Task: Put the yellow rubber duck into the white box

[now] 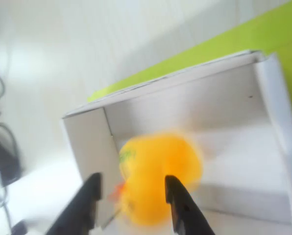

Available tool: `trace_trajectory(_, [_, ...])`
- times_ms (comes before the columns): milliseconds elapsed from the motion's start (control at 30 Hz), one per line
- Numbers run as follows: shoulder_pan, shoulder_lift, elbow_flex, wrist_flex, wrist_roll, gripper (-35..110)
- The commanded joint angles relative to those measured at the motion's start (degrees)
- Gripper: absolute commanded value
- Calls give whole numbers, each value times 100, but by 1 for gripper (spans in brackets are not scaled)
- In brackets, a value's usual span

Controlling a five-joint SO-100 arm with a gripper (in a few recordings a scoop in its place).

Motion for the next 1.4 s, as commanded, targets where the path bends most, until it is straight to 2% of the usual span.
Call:
trace_trajectory(0, [35, 141, 114, -176, -255, 27])
trace_trajectory(100, [18, 141, 211, -316, -264, 24])
trace_trajectory(300, [-246, 510, 88, -9, -18, 7])
trace_trajectory(433, [-879, 1459, -527, 1187, 870, 3])
trace_trajectory(533, [-1468, 2646, -853, 1907, 2004, 0])
trace_trajectory(600, [-1960, 3577, -800, 2250, 2399, 0])
trace_trajectory(800, [-3735, 6917, 1564, 1828, 3533, 0])
trace_trajectory(867, [-4280, 7901, 2593, 1942, 4175, 0])
trace_trajectory(933, [-4746, 8736, 3577, 2259, 4368, 0])
trace_trajectory(1167, [-4869, 10591, 6161, 2865, 4096, 0])
trace_trajectory(1367, [-5089, 10591, 6970, 2927, 4052, 0])
